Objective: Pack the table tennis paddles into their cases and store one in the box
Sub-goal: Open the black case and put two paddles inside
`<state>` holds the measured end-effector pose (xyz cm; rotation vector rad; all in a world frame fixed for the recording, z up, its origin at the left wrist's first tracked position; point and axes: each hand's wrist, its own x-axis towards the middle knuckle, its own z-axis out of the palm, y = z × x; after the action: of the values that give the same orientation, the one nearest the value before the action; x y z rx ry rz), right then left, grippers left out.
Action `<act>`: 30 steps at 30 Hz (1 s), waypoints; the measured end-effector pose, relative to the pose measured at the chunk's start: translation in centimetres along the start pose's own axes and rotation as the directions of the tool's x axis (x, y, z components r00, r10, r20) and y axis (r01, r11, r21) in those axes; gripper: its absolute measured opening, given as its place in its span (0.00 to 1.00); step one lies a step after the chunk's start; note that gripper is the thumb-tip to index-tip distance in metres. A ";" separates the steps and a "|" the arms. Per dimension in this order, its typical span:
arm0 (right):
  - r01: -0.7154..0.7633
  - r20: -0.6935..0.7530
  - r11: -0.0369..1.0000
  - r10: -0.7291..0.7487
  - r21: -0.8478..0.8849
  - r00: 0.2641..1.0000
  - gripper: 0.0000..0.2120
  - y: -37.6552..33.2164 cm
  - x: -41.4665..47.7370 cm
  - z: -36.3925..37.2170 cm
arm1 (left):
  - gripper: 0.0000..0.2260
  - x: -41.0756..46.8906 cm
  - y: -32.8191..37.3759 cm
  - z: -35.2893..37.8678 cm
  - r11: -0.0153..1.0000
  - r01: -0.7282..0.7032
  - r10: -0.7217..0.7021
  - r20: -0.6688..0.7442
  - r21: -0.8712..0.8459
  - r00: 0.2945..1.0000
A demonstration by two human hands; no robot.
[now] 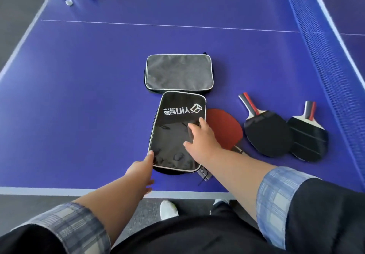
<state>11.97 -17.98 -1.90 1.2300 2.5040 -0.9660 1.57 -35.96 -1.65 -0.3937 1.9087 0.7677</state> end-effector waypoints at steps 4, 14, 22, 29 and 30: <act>-0.033 0.082 0.998 0.029 0.044 0.996 0.35 0.2 -0.7 0.2 | 0.17 0.2 1.5 -0.6 0.963 -0.239 0.250 -0.084 0.120 0.965; -0.055 -0.015 0.657 0.100 0.752 0.995 0.35 -2.6 -4.8 -5.5 | 0.17 -9.7 3.2 4.8 0.399 -0.899 0.774 0.458 0.182 0.436; -0.145 -0.196 0.828 0.292 0.542 0.936 0.19 6.6 -9.1 -10.4 | 0.38 -7.9 4.0 11.6 -0.164 -0.884 0.554 0.782 0.438 0.285; -0.229 -0.146 0.841 0.338 0.490 0.930 0.30 12.6 -8.0 -10.5 | 0.37 -3.5 7.2 15.5 -0.233 -0.423 0.673 0.460 0.875 0.580; -0.216 -0.142 0.852 0.317 0.477 0.938 0.31 13.0 -7.6 -10.4 | 0.38 -2.9 7.6 15.2 -0.216 -0.391 0.688 0.424 0.895 0.589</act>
<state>27.85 -10.50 3.23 1.8586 2.2231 -1.4648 8.94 -20.42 -1.03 1.5000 2.3114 -0.3194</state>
